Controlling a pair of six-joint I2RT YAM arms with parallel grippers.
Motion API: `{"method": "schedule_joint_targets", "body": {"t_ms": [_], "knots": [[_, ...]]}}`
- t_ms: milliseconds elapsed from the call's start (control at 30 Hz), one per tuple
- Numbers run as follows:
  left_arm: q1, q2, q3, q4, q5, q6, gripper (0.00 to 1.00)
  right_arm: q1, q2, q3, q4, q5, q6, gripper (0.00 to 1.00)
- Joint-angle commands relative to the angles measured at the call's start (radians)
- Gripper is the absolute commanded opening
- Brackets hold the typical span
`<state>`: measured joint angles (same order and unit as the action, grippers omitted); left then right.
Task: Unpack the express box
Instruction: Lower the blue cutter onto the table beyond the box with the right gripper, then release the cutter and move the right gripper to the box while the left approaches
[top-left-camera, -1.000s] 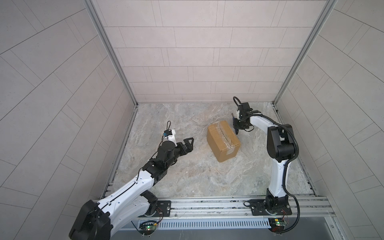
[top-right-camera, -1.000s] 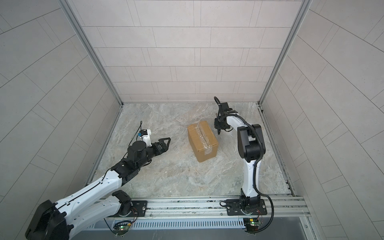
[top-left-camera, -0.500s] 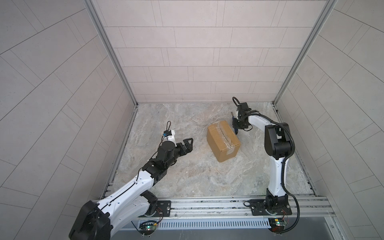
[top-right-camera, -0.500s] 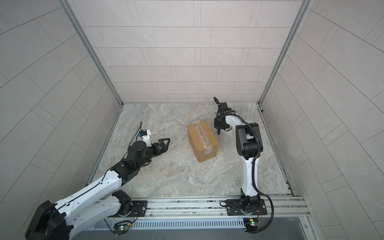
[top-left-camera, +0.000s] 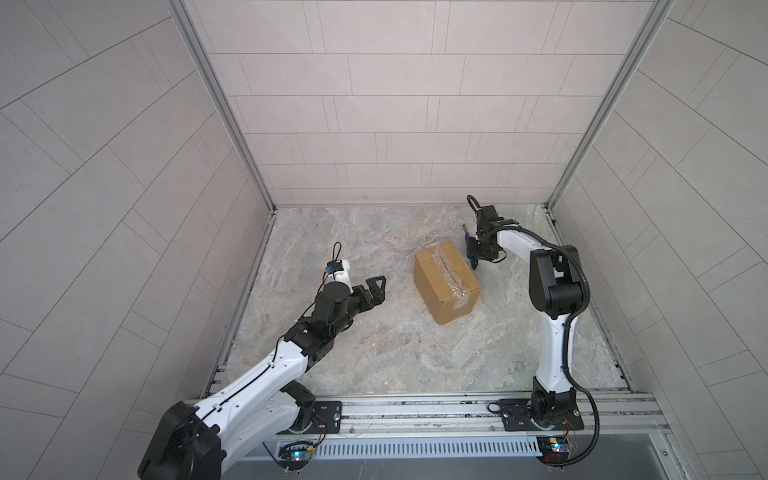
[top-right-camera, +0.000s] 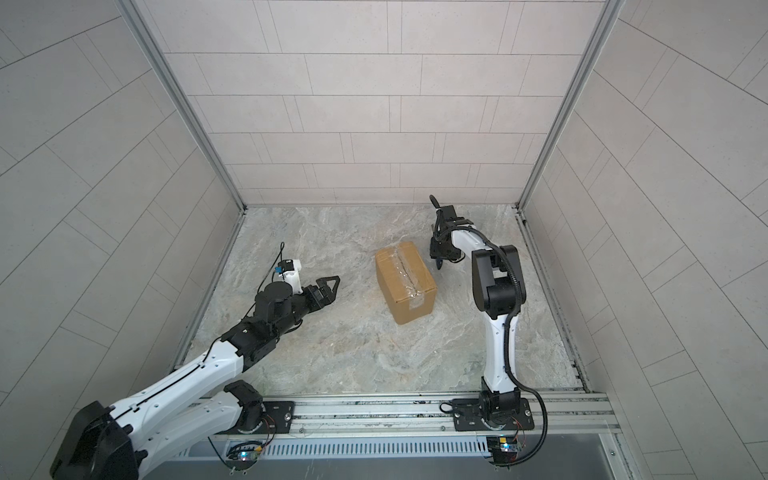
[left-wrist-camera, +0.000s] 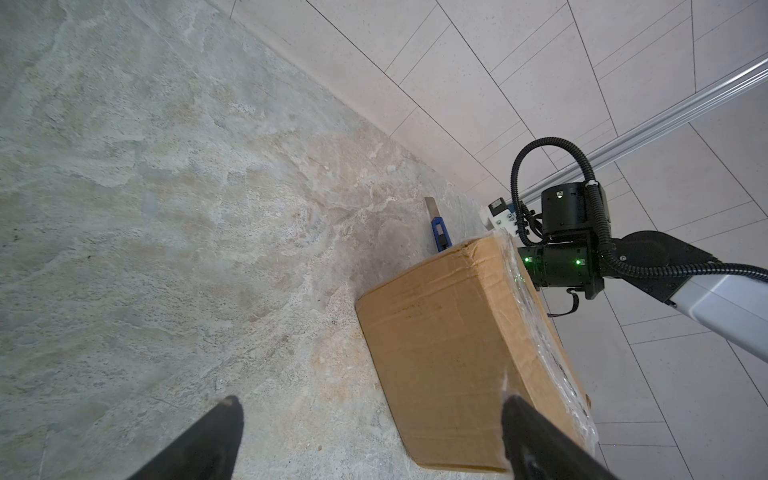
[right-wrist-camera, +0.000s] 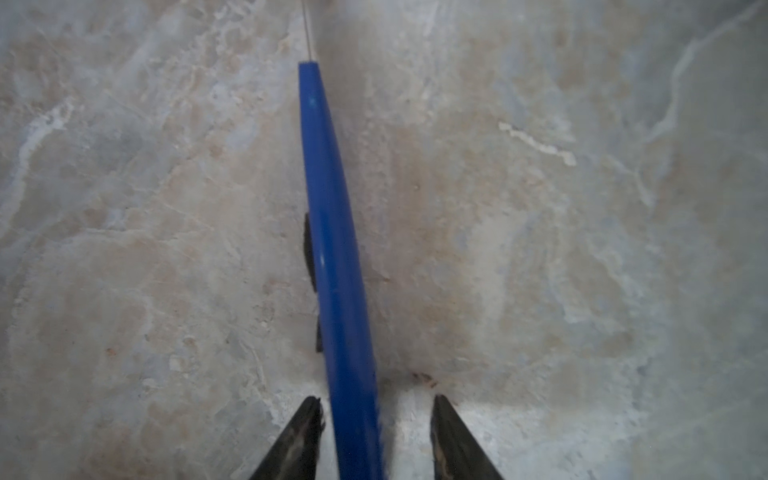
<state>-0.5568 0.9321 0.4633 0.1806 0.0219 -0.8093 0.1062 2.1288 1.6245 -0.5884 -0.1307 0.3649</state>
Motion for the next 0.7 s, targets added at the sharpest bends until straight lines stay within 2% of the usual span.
{"method": "schedule_joint_targets", "body": {"t_ms": [0,167,367,500,667], "knots": [[0.008,0.003,0.015,0.005,0.000,0.025,1.00,-0.010,-0.181,-0.059,0.006,0.008,0.064,0.51],[0.016,0.025,0.013,0.028,0.017,0.025,1.00,-0.010,-0.416,-0.309,0.174,-0.056,0.173,0.58],[0.031,0.062,0.021,0.046,0.048,0.033,1.00,0.029,-0.667,-0.584,0.353,-0.209,0.254,0.59],[0.039,0.087,0.030,0.070,0.068,0.035,1.00,0.086,-0.748,-0.628,0.373,-0.255,0.279,0.59],[0.039,0.115,0.045,0.097,0.092,0.033,1.00,0.194,-0.725,-0.602,0.375,-0.292,0.282,0.58]]}}
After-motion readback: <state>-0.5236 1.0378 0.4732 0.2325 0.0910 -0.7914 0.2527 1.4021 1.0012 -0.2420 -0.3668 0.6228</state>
